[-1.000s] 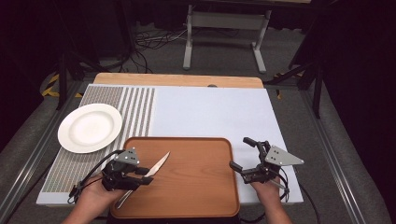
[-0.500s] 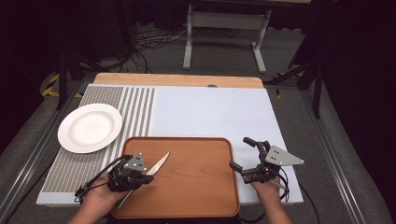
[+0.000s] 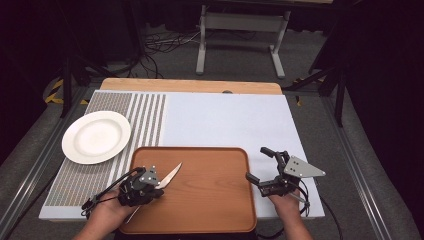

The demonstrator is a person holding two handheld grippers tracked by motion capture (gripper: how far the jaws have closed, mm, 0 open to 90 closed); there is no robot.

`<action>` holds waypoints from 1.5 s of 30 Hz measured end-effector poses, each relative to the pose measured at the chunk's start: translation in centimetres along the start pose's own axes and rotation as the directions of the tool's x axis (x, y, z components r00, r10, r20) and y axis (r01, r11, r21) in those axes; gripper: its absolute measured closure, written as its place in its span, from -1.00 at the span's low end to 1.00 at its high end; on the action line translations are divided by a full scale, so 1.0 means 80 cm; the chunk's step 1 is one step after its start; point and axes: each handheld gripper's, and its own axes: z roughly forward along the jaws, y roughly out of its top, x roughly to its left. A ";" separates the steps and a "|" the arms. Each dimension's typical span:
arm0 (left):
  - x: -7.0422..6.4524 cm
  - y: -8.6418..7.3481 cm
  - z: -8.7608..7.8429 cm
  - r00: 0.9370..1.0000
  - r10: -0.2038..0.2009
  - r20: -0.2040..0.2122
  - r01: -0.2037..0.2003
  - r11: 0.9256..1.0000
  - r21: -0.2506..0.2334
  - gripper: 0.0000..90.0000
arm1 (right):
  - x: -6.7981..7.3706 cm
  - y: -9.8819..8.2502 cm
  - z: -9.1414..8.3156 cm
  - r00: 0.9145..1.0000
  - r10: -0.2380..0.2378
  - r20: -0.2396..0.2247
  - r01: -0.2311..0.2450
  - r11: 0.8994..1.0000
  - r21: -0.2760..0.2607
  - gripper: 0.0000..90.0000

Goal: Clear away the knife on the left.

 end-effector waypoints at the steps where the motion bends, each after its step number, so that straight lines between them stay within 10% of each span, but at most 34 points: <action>1: 0.000 -0.001 0.001 1.000 -0.002 -0.004 0.002 1.000 0.006 1.00 | 0.000 0.000 0.000 1.000 -0.001 0.001 0.001 1.000 0.000 -0.94; 45: 0.023 -0.019 -0.008 0.993 -0.112 -0.034 0.112 0.994 0.003 1.00 | 0.000 0.000 0.000 1.000 -0.002 0.002 0.002 1.000 0.005 -0.94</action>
